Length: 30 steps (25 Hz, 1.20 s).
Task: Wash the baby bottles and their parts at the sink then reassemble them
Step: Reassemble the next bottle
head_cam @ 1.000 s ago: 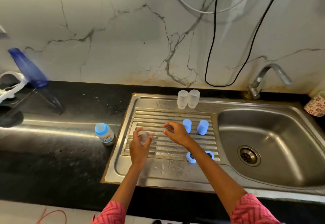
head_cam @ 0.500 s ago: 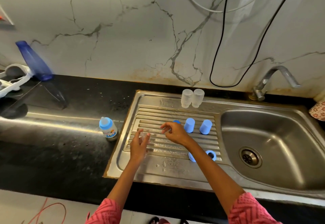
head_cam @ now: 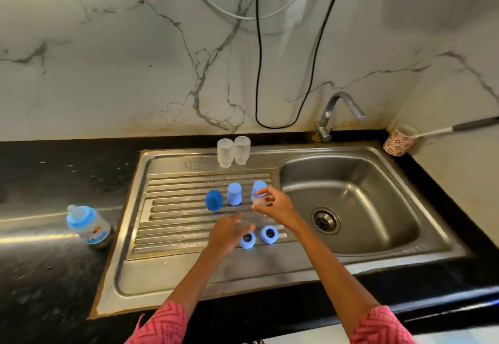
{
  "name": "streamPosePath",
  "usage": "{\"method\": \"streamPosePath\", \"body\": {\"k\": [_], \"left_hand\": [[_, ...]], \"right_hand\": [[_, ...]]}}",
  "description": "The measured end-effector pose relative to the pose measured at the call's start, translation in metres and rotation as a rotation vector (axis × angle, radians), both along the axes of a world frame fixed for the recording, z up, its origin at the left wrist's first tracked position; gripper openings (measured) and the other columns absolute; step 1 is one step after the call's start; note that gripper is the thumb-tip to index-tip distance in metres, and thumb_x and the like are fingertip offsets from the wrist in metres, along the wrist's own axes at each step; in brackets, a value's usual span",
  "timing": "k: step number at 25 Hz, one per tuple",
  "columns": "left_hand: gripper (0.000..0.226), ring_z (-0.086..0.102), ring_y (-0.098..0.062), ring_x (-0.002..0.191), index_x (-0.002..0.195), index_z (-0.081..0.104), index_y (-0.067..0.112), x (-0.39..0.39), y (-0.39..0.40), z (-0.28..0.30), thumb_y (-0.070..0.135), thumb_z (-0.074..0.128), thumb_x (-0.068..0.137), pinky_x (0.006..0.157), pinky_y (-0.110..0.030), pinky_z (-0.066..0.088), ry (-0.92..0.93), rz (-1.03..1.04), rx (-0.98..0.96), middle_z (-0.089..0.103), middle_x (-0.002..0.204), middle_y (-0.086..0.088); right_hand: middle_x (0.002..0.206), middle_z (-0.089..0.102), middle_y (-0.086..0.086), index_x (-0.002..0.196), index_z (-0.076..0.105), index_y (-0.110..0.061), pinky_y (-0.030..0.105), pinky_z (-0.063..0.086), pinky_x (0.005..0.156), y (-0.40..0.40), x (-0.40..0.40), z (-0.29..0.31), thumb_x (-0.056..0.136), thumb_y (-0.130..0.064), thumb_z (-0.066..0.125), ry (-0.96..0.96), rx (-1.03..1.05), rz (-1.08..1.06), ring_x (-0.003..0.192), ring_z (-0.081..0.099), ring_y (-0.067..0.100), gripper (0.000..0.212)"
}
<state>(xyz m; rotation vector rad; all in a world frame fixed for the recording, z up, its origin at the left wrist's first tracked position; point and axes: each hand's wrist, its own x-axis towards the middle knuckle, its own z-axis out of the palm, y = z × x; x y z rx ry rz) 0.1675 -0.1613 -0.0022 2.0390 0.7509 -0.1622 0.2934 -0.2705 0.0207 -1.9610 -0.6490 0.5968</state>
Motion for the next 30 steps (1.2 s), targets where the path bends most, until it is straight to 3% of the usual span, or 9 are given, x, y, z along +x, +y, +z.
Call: {"method": "streamPosePath", "body": {"k": [3,6,8,10,13,19,21,24,30], "left_hand": [[0.069,0.043,-0.017,0.127,0.138,0.043,0.028,0.007,-0.012,-0.019,0.045,0.068,0.075,0.096,-0.028,0.040,0.174,-0.278,0.352,0.049,0.134,0.002],[0.044,0.050,-0.018,0.117,0.126,0.054,0.023,0.010,-0.017,-0.018,0.039,0.059,0.086,0.087,-0.028,0.043,0.095,-0.204,0.466,0.056,0.124,0.000],[0.025,0.062,-0.019,0.086,0.106,0.060,0.016,0.010,-0.008,-0.013,0.035,0.058,0.090,0.069,-0.029,0.047,-0.085,0.061,0.158,0.064,0.100,-0.006],[0.023,0.054,-0.012,0.052,0.084,0.057,0.012,0.012,0.003,0.002,0.034,0.060,0.089,0.044,-0.023,0.042,-0.305,0.414,-0.422,0.058,0.072,-0.006],[0.021,0.062,-0.007,0.054,0.088,0.060,0.011,0.017,0.018,0.026,0.029,0.051,0.094,0.036,-0.013,0.033,-0.470,0.634,-0.853,0.067,0.068,-0.004],[0.028,0.061,-0.009,0.068,0.096,0.063,0.010,0.030,0.004,0.066,0.023,0.038,0.101,0.035,-0.012,0.030,-0.565,0.658,-0.850,0.072,0.070,-0.001],[0.029,0.065,-0.005,0.057,0.094,0.062,0.008,0.030,0.000,0.071,0.020,0.037,0.101,0.035,-0.012,0.035,-0.591,0.695,-0.844,0.071,0.066,-0.002],[0.028,0.066,-0.013,0.065,0.095,0.063,0.006,0.033,-0.005,0.070,0.021,0.040,0.100,0.034,-0.013,0.030,-0.599,0.709,-0.835,0.073,0.073,-0.009],[0.029,0.064,-0.015,0.083,0.105,0.064,0.005,0.040,-0.014,0.068,0.028,0.049,0.095,0.037,-0.012,0.035,-0.655,0.584,-0.782,0.069,0.093,-0.013]], "right_hand": [[0.090,0.065,0.000,0.095,0.065,-0.014,0.025,0.054,0.074,-0.022,0.020,-0.003,0.072,-0.016,0.081,0.036,-0.016,-0.078,0.083,0.060,0.014,0.028],[0.092,0.067,0.005,0.097,0.066,-0.012,0.027,0.056,0.075,-0.028,0.030,0.004,0.074,-0.012,0.079,0.088,0.049,-0.028,0.084,0.062,0.014,0.027],[0.090,0.066,0.008,0.099,0.065,-0.006,0.025,0.056,0.068,-0.027,0.035,0.012,0.075,-0.005,0.077,0.176,0.182,-0.024,0.080,0.063,0.015,0.027],[0.083,0.068,0.006,0.098,0.066,-0.003,0.023,0.055,0.065,-0.022,0.037,0.024,0.076,0.002,0.074,0.270,0.312,0.012,0.075,0.065,0.014,0.024],[0.080,0.070,0.003,0.099,0.067,-0.003,0.022,0.056,0.066,0.000,0.040,0.053,0.080,0.006,0.068,0.345,0.369,0.139,0.074,0.066,0.012,0.022],[0.079,0.067,0.007,0.096,0.068,0.003,0.025,0.058,0.069,0.032,0.026,0.072,0.077,0.002,0.073,0.149,0.181,0.276,0.072,0.065,0.016,0.019],[0.075,0.065,0.005,0.094,0.067,0.003,0.018,0.054,0.060,0.030,0.018,0.065,0.076,0.003,0.074,0.152,0.236,0.237,0.068,0.063,0.014,0.019],[0.076,0.067,0.004,0.092,0.064,0.002,0.016,0.051,0.056,0.022,0.022,0.065,0.076,0.005,0.073,0.235,0.334,0.163,0.066,0.065,0.008,0.019],[0.072,0.063,-0.002,0.075,0.058,-0.018,0.018,0.052,0.062,0.024,0.017,0.063,0.073,-0.002,0.078,0.047,0.316,0.091,0.068,0.060,0.009,0.026]]}}
